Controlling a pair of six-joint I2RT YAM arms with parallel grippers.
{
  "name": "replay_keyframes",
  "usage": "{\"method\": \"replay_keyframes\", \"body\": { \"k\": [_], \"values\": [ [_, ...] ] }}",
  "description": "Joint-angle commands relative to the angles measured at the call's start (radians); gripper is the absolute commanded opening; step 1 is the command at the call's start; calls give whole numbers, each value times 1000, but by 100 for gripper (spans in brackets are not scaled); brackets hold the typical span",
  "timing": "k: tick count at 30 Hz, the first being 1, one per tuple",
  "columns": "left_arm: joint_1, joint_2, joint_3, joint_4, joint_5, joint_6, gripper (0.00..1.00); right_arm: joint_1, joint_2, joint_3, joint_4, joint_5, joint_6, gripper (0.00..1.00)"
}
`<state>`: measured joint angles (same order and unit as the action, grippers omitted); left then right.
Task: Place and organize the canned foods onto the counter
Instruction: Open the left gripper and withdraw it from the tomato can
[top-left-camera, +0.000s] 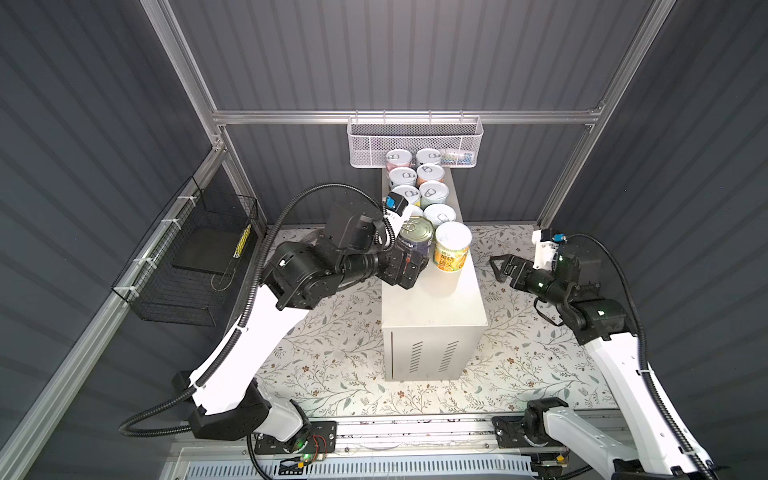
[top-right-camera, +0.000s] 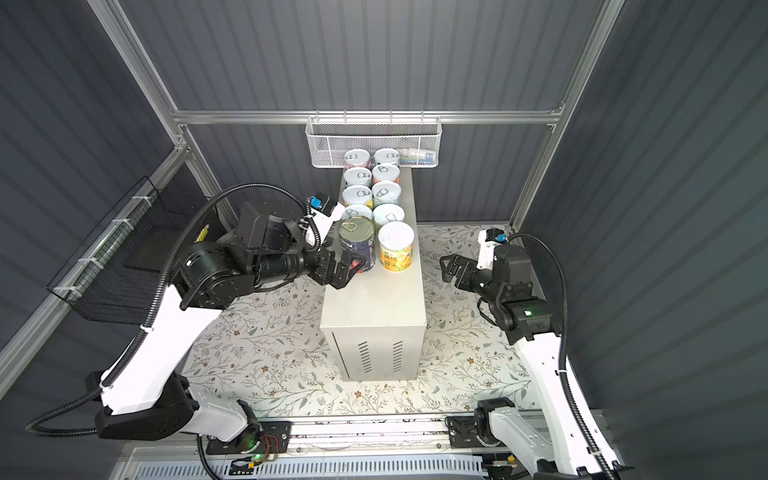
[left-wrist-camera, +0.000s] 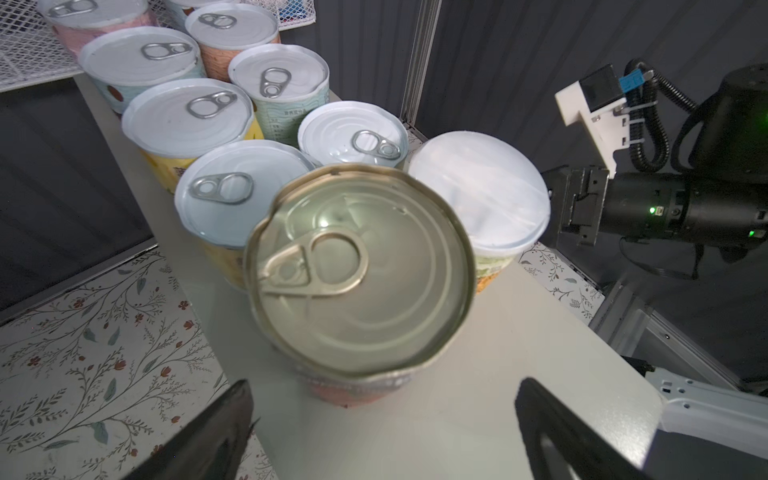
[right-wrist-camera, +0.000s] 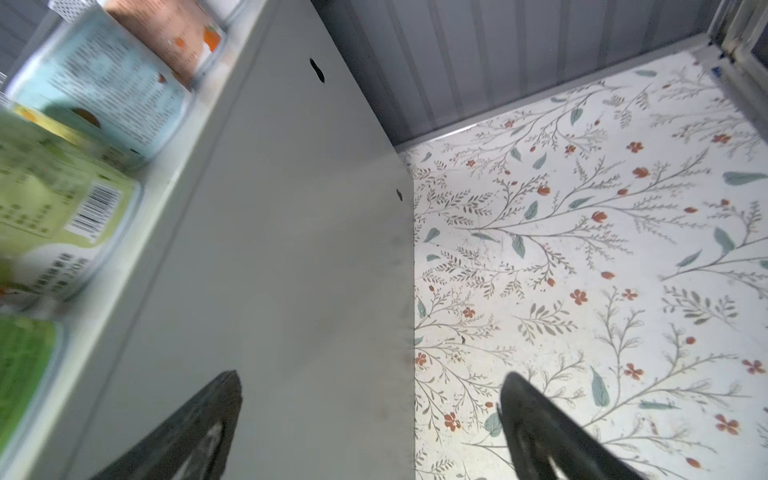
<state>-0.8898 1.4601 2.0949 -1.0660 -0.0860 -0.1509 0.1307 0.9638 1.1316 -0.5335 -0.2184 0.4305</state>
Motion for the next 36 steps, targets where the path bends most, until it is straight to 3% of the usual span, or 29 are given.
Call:
{"method": "replay_keyframes", "body": {
  "k": [1,7,14,20,28,36],
  "values": [
    [-7,-43,35,-76,-39,33,100,4,-19,69,-69,17,-36,96],
    [-8,-109,32,-151,-200,10,100,55,-33,137,-82,-9,-42,91],
    [-5,-250,-190,-47,-377,-45,100,230,22,206,-81,101,-66,90],
    [25,-291,-288,4,-393,-56,100,288,75,242,-65,117,-70,90],
    [68,-299,-358,46,-335,-56,99,353,116,258,-41,119,-72,89],
    [95,-304,-411,98,-330,-71,99,353,61,238,-69,235,-99,93]
  ]
}}
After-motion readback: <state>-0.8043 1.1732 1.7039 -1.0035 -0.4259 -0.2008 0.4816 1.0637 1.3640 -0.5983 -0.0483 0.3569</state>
